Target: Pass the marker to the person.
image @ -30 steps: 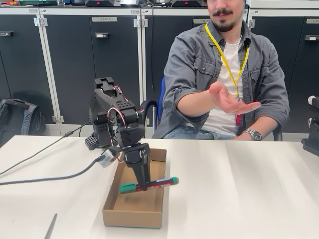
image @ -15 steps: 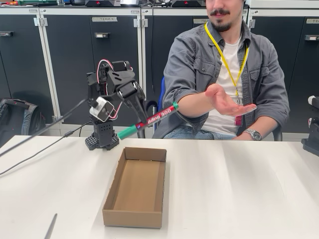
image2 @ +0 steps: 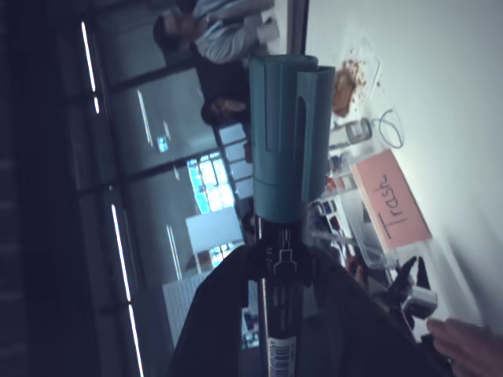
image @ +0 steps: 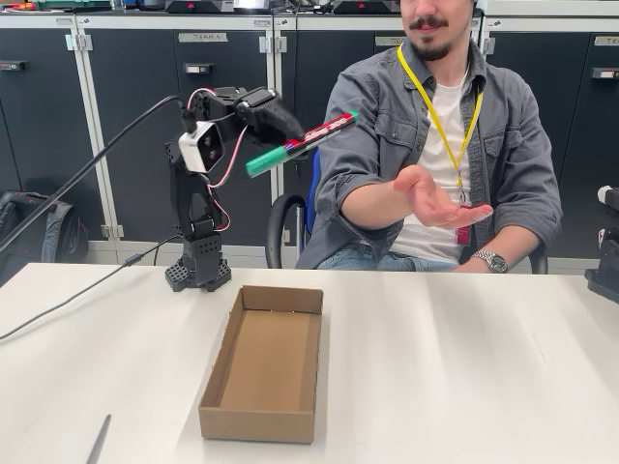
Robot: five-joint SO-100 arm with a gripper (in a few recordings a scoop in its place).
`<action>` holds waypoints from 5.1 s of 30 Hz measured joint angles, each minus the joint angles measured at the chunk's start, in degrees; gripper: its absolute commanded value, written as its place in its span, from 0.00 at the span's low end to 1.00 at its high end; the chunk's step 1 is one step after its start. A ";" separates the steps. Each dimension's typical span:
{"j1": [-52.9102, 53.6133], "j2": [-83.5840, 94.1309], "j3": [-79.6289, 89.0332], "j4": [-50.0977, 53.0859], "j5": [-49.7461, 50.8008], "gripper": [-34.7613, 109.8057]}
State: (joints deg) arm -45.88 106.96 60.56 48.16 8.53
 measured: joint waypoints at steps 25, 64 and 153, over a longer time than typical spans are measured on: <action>-21.45 -0.26 13.89 -3.43 -3.43 0.21; -26.54 -8.09 18.63 -5.27 20.48 0.21; -21.53 -8.00 11.69 10.55 18.11 0.50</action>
State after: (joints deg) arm -67.41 98.96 72.25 58.71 26.63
